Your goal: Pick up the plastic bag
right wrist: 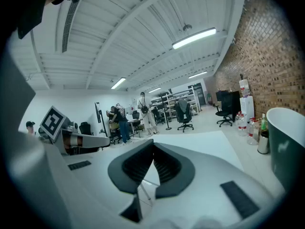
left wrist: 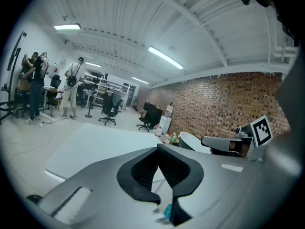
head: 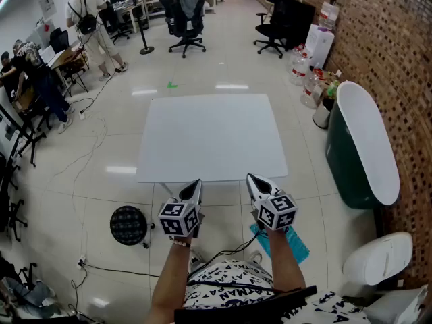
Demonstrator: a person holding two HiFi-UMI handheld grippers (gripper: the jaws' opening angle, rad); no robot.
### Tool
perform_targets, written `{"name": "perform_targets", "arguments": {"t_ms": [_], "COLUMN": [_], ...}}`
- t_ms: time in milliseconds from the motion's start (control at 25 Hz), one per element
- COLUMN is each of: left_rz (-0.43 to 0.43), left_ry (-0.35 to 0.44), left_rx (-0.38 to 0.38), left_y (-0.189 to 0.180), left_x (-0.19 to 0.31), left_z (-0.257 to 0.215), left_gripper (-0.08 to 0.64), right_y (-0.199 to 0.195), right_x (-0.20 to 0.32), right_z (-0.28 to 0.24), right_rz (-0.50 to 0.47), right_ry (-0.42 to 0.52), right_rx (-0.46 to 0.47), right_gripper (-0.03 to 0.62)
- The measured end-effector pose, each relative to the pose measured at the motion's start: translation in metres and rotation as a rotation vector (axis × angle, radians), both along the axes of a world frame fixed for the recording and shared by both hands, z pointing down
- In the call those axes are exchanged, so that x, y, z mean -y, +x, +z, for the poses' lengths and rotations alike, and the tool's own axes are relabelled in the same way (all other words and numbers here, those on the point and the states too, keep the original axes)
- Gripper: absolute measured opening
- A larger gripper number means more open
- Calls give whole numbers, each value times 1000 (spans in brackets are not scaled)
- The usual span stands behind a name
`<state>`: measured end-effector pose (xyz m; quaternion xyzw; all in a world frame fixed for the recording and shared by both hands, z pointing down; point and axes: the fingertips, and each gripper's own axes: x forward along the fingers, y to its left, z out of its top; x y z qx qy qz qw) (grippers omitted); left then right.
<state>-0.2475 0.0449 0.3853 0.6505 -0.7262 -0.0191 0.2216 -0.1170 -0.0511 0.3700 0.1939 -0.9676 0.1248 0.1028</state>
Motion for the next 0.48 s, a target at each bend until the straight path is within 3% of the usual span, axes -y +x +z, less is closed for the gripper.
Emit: {"name": "perform_targets", "arguments": {"t_ms": [280, 440, 480], "left_rz": [27, 50, 56], "left_ry": [-40, -82, -93], "left_rx": [-17, -33, -38], "left_y": [13, 23, 26], "left_x": [3, 6, 7], "left_z": [20, 38, 44], "left_gripper": [5, 5, 5], "right_y": [14, 29, 33], "right_x": [7, 13, 15], "right_z": [18, 37, 45], "right_rz": [42, 79, 84], "right_ry": [-24, -62, -74], "right_rx": [6, -4, -16], "right_gripper": [21, 102, 151]}}
